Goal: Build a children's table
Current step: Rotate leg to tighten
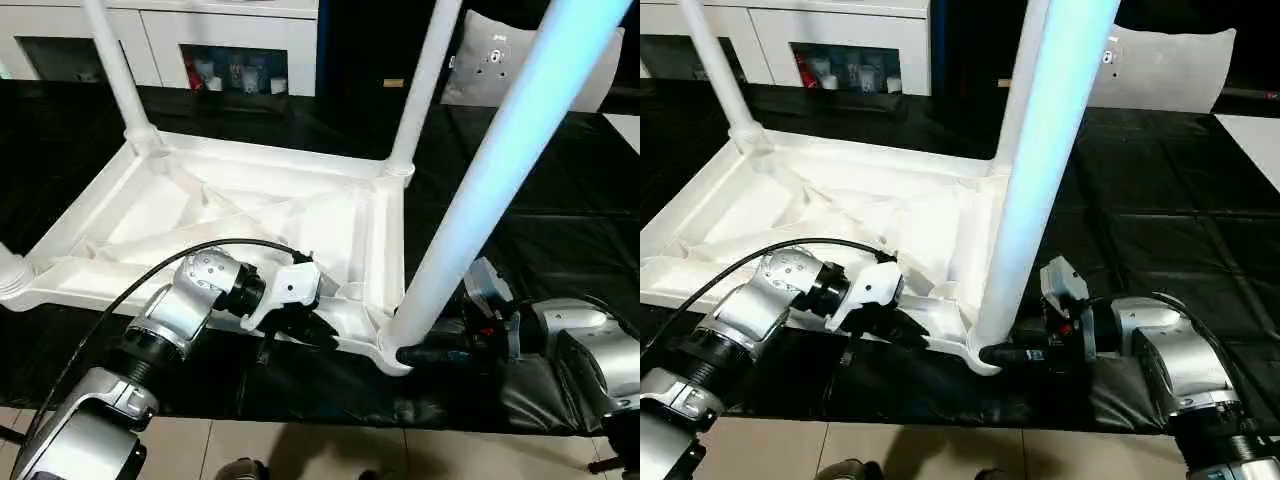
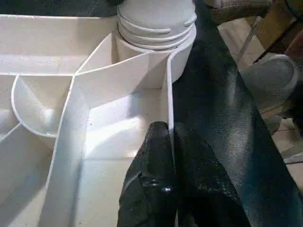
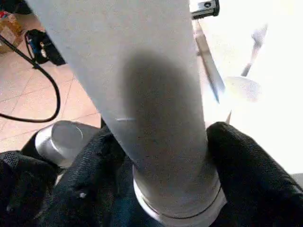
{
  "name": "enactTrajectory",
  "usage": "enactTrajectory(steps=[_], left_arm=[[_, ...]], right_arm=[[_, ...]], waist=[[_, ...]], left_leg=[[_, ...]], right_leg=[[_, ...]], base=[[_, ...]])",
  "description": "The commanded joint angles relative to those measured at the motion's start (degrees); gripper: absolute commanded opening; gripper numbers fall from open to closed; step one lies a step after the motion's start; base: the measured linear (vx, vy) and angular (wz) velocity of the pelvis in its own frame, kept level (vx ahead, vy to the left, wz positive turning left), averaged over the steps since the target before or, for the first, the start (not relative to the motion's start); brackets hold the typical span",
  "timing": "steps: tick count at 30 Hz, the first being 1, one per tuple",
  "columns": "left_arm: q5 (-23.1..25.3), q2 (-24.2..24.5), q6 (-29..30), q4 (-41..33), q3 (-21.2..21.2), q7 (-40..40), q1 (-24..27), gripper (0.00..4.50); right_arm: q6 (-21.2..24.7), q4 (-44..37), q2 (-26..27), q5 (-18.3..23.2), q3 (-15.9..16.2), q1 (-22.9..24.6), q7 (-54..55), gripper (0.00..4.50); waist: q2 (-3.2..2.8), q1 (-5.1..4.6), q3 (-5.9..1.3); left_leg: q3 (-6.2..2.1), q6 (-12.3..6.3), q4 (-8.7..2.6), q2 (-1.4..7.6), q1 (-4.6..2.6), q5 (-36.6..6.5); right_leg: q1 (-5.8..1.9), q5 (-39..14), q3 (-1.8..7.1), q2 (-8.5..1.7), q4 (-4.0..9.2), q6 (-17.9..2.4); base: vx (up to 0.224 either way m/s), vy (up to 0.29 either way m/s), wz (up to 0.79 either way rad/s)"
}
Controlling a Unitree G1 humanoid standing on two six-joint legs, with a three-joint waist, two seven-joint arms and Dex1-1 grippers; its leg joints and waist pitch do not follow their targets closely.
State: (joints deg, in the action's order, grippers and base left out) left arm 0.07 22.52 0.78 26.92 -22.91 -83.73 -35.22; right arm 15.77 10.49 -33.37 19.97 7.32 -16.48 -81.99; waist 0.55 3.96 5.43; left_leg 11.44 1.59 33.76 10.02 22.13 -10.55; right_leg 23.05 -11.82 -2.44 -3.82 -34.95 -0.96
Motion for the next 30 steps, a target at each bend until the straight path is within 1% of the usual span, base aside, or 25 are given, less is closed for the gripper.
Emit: enactTrajectory(steps=[1, 4, 6, 8, 10, 11, 12, 13, 14, 16, 17, 18, 19, 20, 21, 22, 23, 24, 25, 26, 27, 28, 29, 30], left_arm=[[0.64, -0.06, -0.92, -0.01, -2.30, -1.84, 0.57, 0.00], [0.65, 0.01, -1.38, 0.32, -2.45, -2.10, 0.40, 0.00], [0.74, -0.05, -1.66, 0.65, -2.46, -2.32, 0.26, 0.00], [0.69, -0.18, -1.71, 0.96, -2.40, -2.10, 0.17, 0.00], [0.48, -0.47, -1.43, 1.23, -2.10, -1.45, 0.22, 0.00], [0.22, -0.71, -0.98, 1.22, -1.82, -0.99, 0.34, 0.00], [-0.29, -1.08, 0.03, 0.88, -1.33, -0.25, 0.66, 0.00], [-0.55, -1.27, 0.58, 0.64, -1.07, 0.12, 0.84, 0.00], [-0.63, -1.53, 1.68, 0.24, -0.80, 1.02, 1.04, 0.00], [-0.42, -1.84, 3.16, -0.09, -0.60, 2.43, 1.19, 0.00], [-0.01, -2.01, 4.37, -0.16, -0.55, 3.56, 1.23, 0.00], [0.31, -2.23, 5.55, -0.24, -0.36, 4.84, 1.32, 0.00], [0.47, -2.82, 7.23, -0.28, 0.17, 6.80, 1.40, 0.00], [0.41, -3.49, 8.90, -0.18, 0.77, 8.48, 1.25, 0.00], [0.58, -4.50, 10.72, -0.04, 1.46, 10.89, 0.98, 0.00], [0.77, -5.48, 12.44, 0.17, 2.12, 13.25, 0.71, 0.00], [0.95, -6.21, 13.62, 0.34, 2.58, 14.98, 0.52, 0.00], [0.97, -6.45, 13.90, 0.42, 2.74, 15.50, 0.45, 0.00], [0.99, -6.67, 14.17, 0.49, 2.89, 15.99, 0.39, 0.00], [1.03, -9.14, 16.92, 0.07, 4.07, 20.42, -0.04, 0.00], [1.04, -9.76, 17.63, -0.14, 4.32, 21.41, -0.11, 0.00], [1.15, -12.21, 20.31, -0.81, 5.31, 25.43, -0.46, 0.00], [1.30, -13.11, 21.11, -0.89, 5.68, 26.97, -0.64, 0.00], [1.54, -13.91, 21.58, -0.76, 5.98, 28.39, -0.87, 0.00]], right_arm=[[0.33, 0.17, -0.54, 0.53, 1.30, -0.34, -1.99, 2.75], [0.60, -0.18, -0.73, 0.81, 1.59, -0.27, -2.46, 2.51], [0.68, -0.75, -0.96, 1.15, 1.90, 0.07, -3.01, 2.47], [1.10, -1.41, -1.08, 1.39, 2.05, 0.50, -3.53, 2.27], [1.65, -2.13, -1.10, 1.68, 2.13, 1.02, -3.65, 2.22], [2.13, -2.63, -1.06, 1.93, 2.19, 1.39, -3.59, 2.19], [3.11, -3.68, -0.64, 2.63, 2.05, 2.11, -3.06, 2.16], [3.63, -4.25, -0.35, 3.05, 1.93, 2.49, -2.68, 2.15], [4.84, -5.26, 0.38, 3.88, 1.61, 3.01, -1.52, 2.15], [5.70, -6.37, 1.61, 4.76, 1.12, 3.60, 0.49, 2.14], [6.09, -6.78, 2.87, 5.23, 0.62, 3.82, 2.47, 2.13], [6.98, -7.17, 4.21, 5.59, 0.23, 3.95, 4.73, 2.13], [8.63, -7.51, 6.08, 5.54, -0.06, 3.96, 8.39, 2.13], [9.46, -7.18, 7.41, 4.39, 0.02, 3.71, 11.53, 2.13], [10.13, -6.78, 9.65, 2.83, -0.02, 3.36, 15.93, 2.13], [10.85, -6.33, 11.71, 1.36, -0.16, 2.96, 20.07, 2.13], [11.36, -6.03, 13.24, 0.33, -0.32, 2.67, 23.04, 2.13], [11.44, -5.86, 13.64, 0.03, -0.43, 2.54, 23.86, 2.13], [11.51, -5.71, 14.02, -0.24, -0.52, 2.43, 24.64, 2.12], [12.59, -4.64, 18.10, -2.13, -1.61, 1.37, 31.65, 2.12], [12.77, -4.48, 18.91, -2.63, -1.64, 1.18, 33.08, 2.12], [13.09, -3.79, 21.92, -4.63, -1.56, 0.50, 38.34, 2.10], [13.17, -3.54, 22.93, -5.41, -1.46, 0.28, 40.24, 2.09], [13.49, -3.28, 23.92, -6.05, -1.55, 0.06, 42.24, 2.09]], waist=[[0.80, -0.09, -3.60], [0.81, 0.07, -3.57], [0.82, 0.23, -3.55], [0.83, 0.35, -3.55], [0.89, 0.45, -3.58], [0.86, 0.53, -3.59], [0.54, 0.64, -3.56], [0.73, 0.71, -3.60], [0.80, 0.76, -3.60], [0.81, 0.77, -3.55], [0.81, 0.72, -3.51], [0.64, 0.60, -3.21], [0.64, 0.40, -3.06], [0.77, 0.19, -2.95], [0.77, -0.17, -2.81], [0.67, -0.76, -2.58], [0.73, -1.09, -2.48], [0.77, -1.62, -2.37], [0.83, -2.12, -2.39], [0.84, -2.29, -2.37], [0.67, -2.71, -2.20], [0.82, -3.15, -2.23], [0.96, -3.46, -2.18], [1.02, -3.55, -2.22]], left_leg=[[-1.29, -6.89, -3.59, 3.94, -1.32, -5.74], [-1.28, -6.80, -3.59, 3.94, -1.30, -6.11], [-1.30, -6.61, -3.62, 3.97, -1.38, -6.24], [-1.29, -6.44, -3.63, 3.95, -1.36, -6.29], [-1.30, -6.42, -3.61, 3.95, -1.37, -6.09], [-1.28, -6.50, -3.59, 3.95, -1.37, -5.90], [-1.30, -6.47, -3.59, 3.98, -1.44, -5.92], [-1.26, -6.59, -3.56, 3.97, -1.47, -5.81], [-1.27, -6.65, -3.60, 3.97, -1.37, -5.42], [-1.32, -6.66, -3.63, 3.97, -1.31, -5.52], [-1.33, -6.44, -3.65, 3.94, -1.36, -6.23], [-1.39, -5.88, -3.87, 3.91, -1.33, -7.15], [-1.40, -4.81, -4.00, 3.80, -1.46, -9.33], [-1.47, -4.18, -4.08, 3.69, -1.39, -10.16], [-1.67, -2.92, -4.31, 3.61, -1.51, -11.71], [-1.85, -1.55, -4.56, 3.57, -1.57, -13.30], [-1.98, -0.85, -4.62, 3.45, -1.50, -14.28], [-2.46, 0.14, -4.87, 3.32, -1.49, -16.23], [-2.63, 0.45, -4.98, 3.39, -1.38, -16.94], [-2.62, 0.39, -5.02, 3.36, -1.37, -17.31], [-2.61, 0.83, -5.15, 3.39, -1.59, -18.51], [-2.75, 1.45, -5.12, 3.23, -1.72, -19.63], [-2.89, 1.57, -5.05, 3.10, -1.80, -20.14], [-2.85, 1.39, -5.01, 3.05, -1.81, -20.05]], right_leg=[[-2.52, -4.56, 2.61, -4.83, 3.61, -15.79], [-2.54, -5.47, 2.63, -4.89, 3.72, -15.66], [-2.51, -5.95, 2.63, -4.85, 3.72, -15.47], [-2.53, -6.15, 2.66, -4.92, 3.76, -15.38], [-2.55, -5.96, 2.66, -4.89, 3.72, -15.27], [-2.55, -5.54, 2.66, -4.87, 3.68, -15.33], [-2.47, -5.46, 2.67, -4.89, 3.66, -15.37], [-2.51, -4.89, 2.69, -4.82, 3.65, -15.46], [-2.59, -4.32, 2.70, -4.79, 3.52, -15.52], [-2.60, -4.65, 2.70, -4.91, 3.59, -15.39], [-2.52, -6.04, 2.67, -4.97, 3.79, -15.23], [-2.38, -8.33, 2.69, -4.89, 4.05, -14.78], [-2.18, -12.36, 2.71, -4.93, 4.55, -14.05], [-2.22, -14.35, 2.73, -4.97, 4.73, -13.49], [-2.09, -18.72, 2.76, -5.07, 5.16, -12.34], [-1.81, -22.42, 2.74, -5.03, 5.48, -11.37], [-1.74, -24.46, 2.71, -5.03, 5.60, -10.79], [-1.94, -29.15, 2.49, -5.24, 6.03, -9.15], [-2.01, -30.67, 2.53, -5.30, 6.27, -7.98], [-1.94, -30.83, 2.58, -5.23, 6.37, -7.66], [-1.36, -31.15, 2.68, -5.12, 6.43, -7.71], [-1.24, -32.52, 2.55, -5.13, 6.47, -7.45], [-1.17, -33.95, 2.48, -5.28, 6.82, -6.84], [-1.16, -34.03, 2.50, -5.23, 6.89, -6.54]], base=[[0.000, 0.000, 0.00], [0.000, 0.000, 0.00], [0.000, 0.000, 0.00], [0.000, 0.000, 0.00], [0.000, 0.000, 0.00], [0.000, 0.000, 0.00], [0.000, 0.000, 0.00], [0.000, 0.000, 0.00], [0.000, 0.000, 0.00], [0.000, 0.000, 0.00], [0.000, 0.000, 0.00], [0.000, 0.000, 0.00], [0.000, 0.000, 0.00], [0.000, 0.000, 0.00], [0.000, 0.000, 0.00], [0.000, 0.000, 0.00], [0.000, 0.000, 0.00], [0.000, 0.000, 0.00], [0.000, 0.000, 0.00], [0.000, 0.000, 0.00], [0.000, 0.000, 0.00], [0.000, 0.000, 0.00], [0.000, 0.000, 0.00], [0.000, 0.000, 0.00]])
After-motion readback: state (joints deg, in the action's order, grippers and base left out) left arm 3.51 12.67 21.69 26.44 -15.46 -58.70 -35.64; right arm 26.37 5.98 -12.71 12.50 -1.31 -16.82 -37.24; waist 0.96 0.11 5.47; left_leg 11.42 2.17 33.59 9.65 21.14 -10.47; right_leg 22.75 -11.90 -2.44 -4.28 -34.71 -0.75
